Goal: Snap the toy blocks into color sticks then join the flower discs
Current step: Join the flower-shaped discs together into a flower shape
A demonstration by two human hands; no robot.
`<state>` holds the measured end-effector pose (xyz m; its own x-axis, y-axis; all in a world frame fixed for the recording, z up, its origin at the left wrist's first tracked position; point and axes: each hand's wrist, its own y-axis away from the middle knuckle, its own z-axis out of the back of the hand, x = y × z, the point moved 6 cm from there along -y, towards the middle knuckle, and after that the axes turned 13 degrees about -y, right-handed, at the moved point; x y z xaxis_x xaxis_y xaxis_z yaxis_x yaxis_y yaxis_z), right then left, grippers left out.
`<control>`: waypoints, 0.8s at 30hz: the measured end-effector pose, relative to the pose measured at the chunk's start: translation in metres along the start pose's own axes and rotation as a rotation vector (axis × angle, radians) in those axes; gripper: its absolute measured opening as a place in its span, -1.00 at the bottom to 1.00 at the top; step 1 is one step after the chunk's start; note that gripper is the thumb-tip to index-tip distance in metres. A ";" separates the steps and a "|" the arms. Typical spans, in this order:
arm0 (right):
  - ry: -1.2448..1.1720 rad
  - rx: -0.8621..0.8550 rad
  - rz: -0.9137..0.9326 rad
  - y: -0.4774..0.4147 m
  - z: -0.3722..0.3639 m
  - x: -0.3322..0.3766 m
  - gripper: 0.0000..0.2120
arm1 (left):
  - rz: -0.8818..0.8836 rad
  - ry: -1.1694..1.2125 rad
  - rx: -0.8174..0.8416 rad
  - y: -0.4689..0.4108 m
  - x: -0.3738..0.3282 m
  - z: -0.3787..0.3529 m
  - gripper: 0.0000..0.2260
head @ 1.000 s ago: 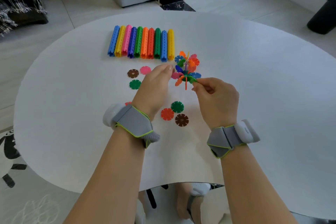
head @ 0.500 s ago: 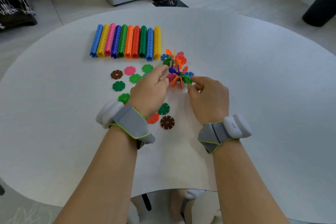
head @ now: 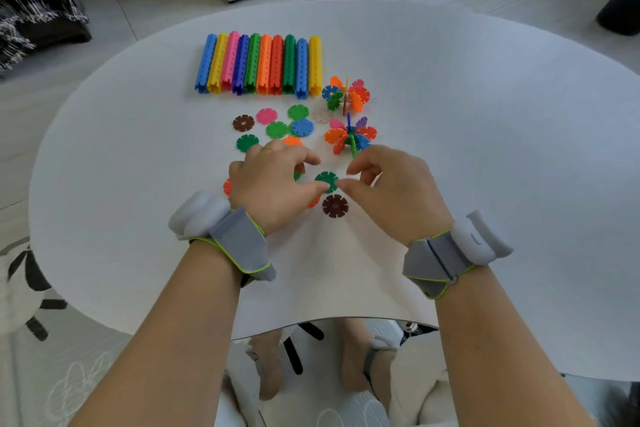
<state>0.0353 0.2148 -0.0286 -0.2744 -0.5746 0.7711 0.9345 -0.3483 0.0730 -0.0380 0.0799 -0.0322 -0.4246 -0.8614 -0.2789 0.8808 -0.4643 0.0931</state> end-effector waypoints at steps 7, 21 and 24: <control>0.165 0.214 -0.008 0.005 -0.013 0.005 -0.68 | -0.021 -0.065 0.021 0.002 -0.002 -0.004 -0.65; 0.142 0.129 -0.073 -0.006 -0.014 -0.003 -0.70 | -0.045 -0.150 0.027 -0.006 -0.008 -0.012 -0.71; 0.169 0.128 -0.065 -0.008 -0.015 -0.002 -0.73 | -0.054 -0.162 0.055 -0.007 -0.006 -0.011 -0.74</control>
<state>0.0250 0.2075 -0.0405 -0.3587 -0.6737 0.6461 0.9319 -0.2981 0.2066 -0.0391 0.0910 -0.0417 -0.5033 -0.8546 -0.1280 0.8446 -0.5178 0.1358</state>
